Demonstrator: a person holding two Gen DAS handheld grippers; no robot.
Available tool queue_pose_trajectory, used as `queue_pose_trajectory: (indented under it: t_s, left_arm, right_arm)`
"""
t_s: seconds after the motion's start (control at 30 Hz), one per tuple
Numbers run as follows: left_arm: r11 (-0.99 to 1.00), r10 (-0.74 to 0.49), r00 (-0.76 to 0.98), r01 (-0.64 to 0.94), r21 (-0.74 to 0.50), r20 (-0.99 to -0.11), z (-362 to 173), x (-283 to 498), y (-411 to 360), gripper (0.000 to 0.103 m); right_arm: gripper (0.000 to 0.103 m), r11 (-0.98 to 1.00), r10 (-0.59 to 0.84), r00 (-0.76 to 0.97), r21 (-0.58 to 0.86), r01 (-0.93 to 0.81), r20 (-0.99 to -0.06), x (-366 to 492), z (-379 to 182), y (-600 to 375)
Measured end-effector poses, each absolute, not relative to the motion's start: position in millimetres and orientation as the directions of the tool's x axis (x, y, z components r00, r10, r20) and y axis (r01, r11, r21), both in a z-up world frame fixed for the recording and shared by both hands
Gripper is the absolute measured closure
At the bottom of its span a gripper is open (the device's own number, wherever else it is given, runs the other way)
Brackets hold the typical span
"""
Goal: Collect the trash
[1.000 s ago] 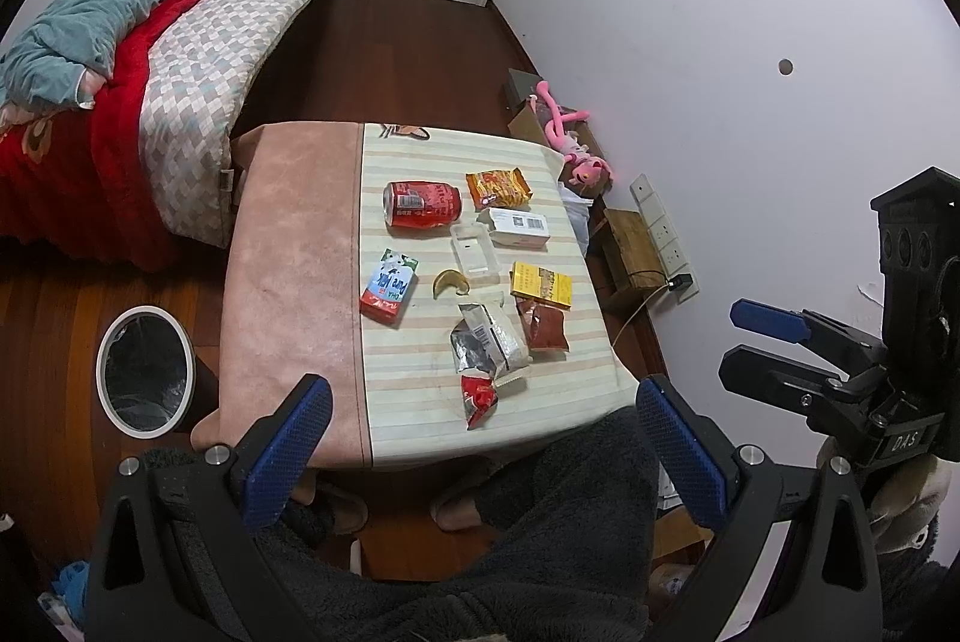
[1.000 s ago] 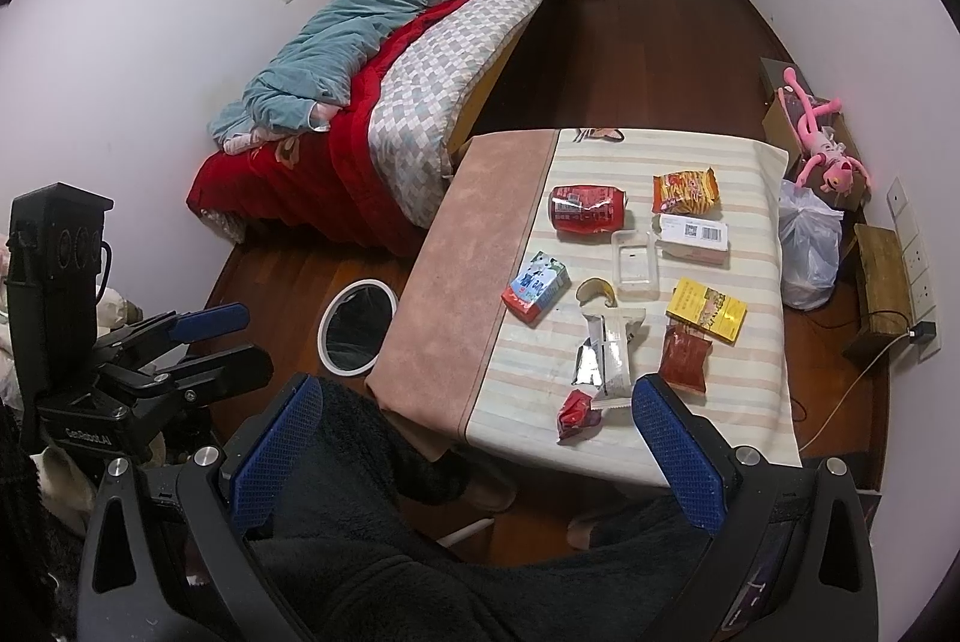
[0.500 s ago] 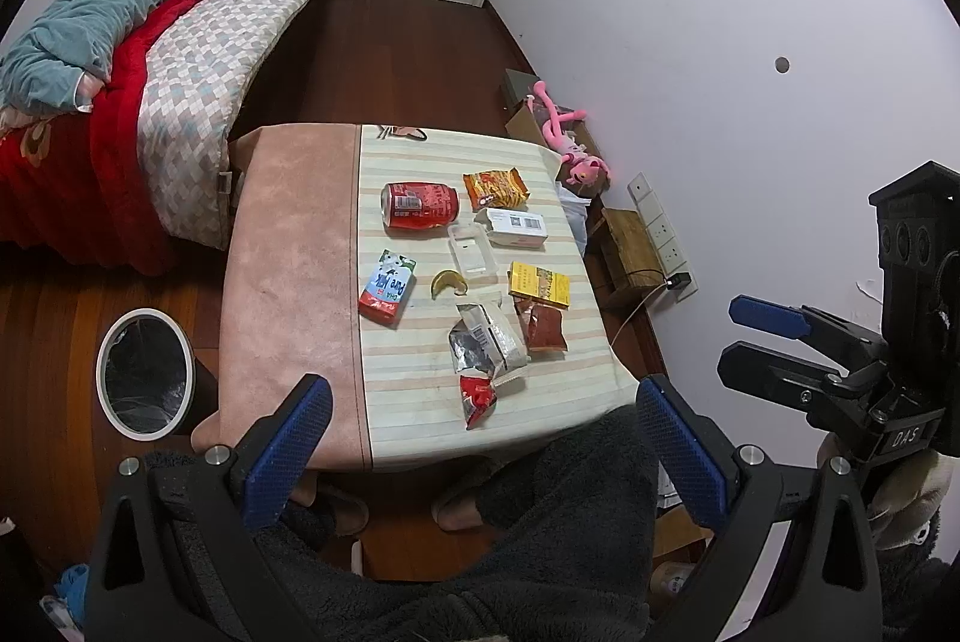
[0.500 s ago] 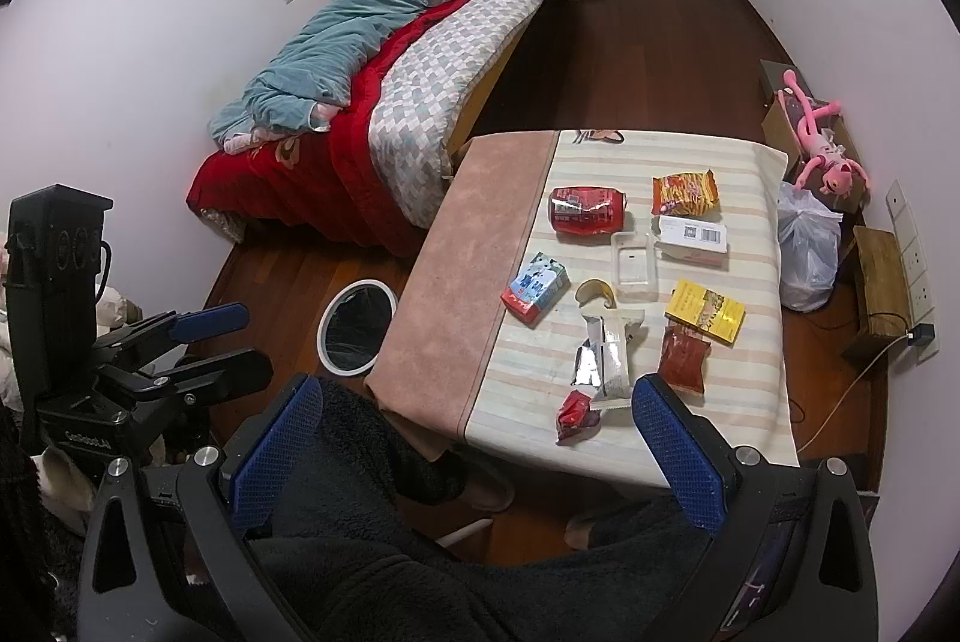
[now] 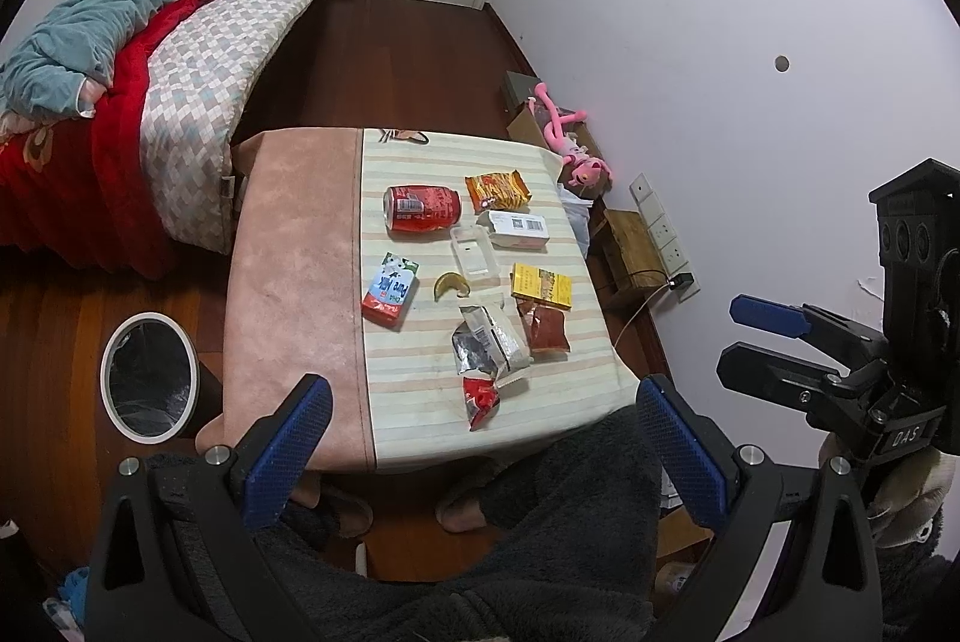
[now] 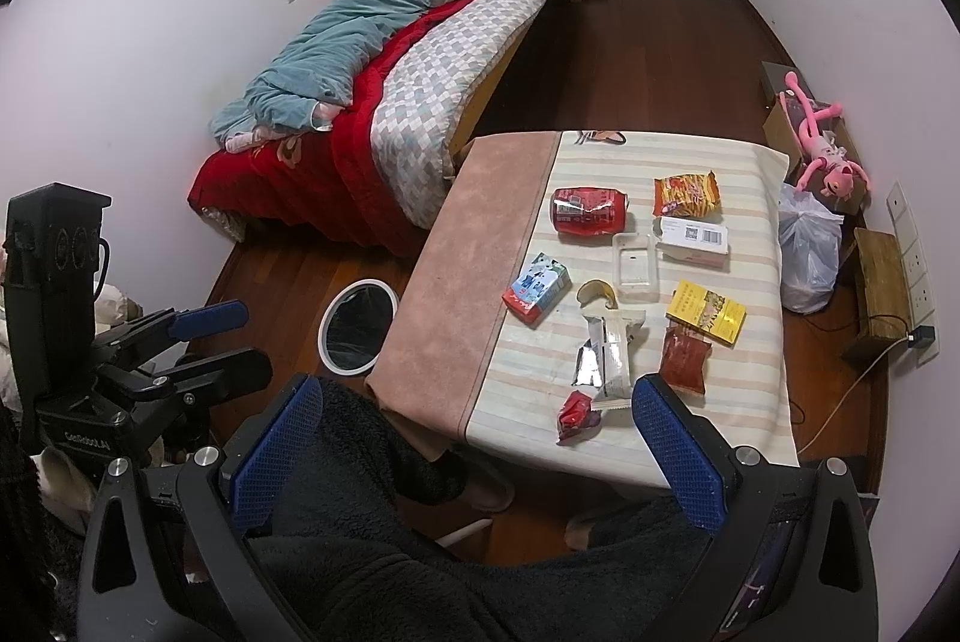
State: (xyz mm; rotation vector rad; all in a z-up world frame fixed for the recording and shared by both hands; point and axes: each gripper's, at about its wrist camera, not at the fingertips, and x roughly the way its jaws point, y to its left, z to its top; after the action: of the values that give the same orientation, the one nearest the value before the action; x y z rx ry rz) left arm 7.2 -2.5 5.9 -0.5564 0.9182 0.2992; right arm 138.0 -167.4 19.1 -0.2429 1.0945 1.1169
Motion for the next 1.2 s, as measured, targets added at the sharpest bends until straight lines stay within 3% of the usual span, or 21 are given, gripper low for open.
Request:
queue_pose_trajectory:
  t_s: [0.97, 1.03, 1.2]
  left_arm:
    - [0.826, 0.027, 0.583, -0.470, -0.310, -0.812, 13.5, 5.0, -1.8, 0.000]
    - [0.822, 0.071, 0.563, -0.500, -0.271, -0.823, 10.6, 8.7, 1.7, 0.000]
    - [0.773, 0.323, 0.455, -0.633, -0.046, -0.830, -24.7, 24.9, 23.2, 0.000]
  right_arm:
    - [0.000, 0.465, 0.610, 0.010, 0.347, -0.814, -0.792, 145.7, 26.4, -165.3]
    - [0.000, 0.490, 0.611, 0.033, 0.345, -0.801, -0.791, 151.6, 24.1, -165.6]
    - [0.000, 0.575, 0.570, 0.092, 0.317, -0.755, -0.816, 167.3, -11.4, -161.1]
